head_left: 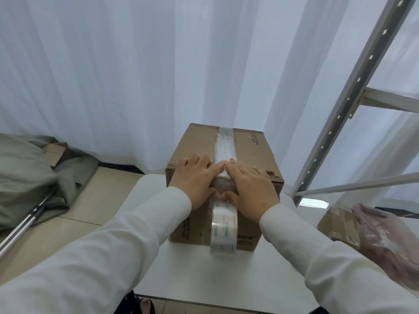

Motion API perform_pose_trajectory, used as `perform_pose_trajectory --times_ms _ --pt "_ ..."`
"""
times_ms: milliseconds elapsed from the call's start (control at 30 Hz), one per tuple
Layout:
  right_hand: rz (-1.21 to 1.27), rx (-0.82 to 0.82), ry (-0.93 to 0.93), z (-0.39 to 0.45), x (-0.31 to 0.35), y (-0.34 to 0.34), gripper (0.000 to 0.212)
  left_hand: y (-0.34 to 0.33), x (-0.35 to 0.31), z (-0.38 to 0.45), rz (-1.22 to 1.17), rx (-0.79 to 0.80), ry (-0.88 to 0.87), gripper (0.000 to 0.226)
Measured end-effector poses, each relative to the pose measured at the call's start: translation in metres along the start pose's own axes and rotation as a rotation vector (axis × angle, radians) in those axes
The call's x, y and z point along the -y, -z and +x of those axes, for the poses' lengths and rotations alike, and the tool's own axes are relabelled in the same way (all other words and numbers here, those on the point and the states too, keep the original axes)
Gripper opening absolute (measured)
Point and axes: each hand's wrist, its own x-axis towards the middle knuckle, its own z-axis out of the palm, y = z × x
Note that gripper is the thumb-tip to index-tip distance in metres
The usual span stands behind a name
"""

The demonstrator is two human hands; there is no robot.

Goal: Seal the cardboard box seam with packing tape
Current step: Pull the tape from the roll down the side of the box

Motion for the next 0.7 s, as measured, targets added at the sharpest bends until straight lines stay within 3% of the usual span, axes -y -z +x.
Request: perform_pose_trajectory --times_ms 167,500,700 --pt "0.047 0.053 0.016 0.0020 -0.0058 0.0062 0.076 0.0020 0.0014 0.0015 -0.028 0.027 -0.002 0.073" --pt "0.034 0.001 -0.031 -0.0035 0.0007 0.0014 0.074 -0.0024 -0.0019 -0.0003 0.016 -0.008 0.014 0.074" --pt "0.153 0.160 -0.094 -0.0017 0.0009 0.0070 0.103 -0.0009 -0.0037 -0.0006 -0.071 -0.004 0.052 0.073"
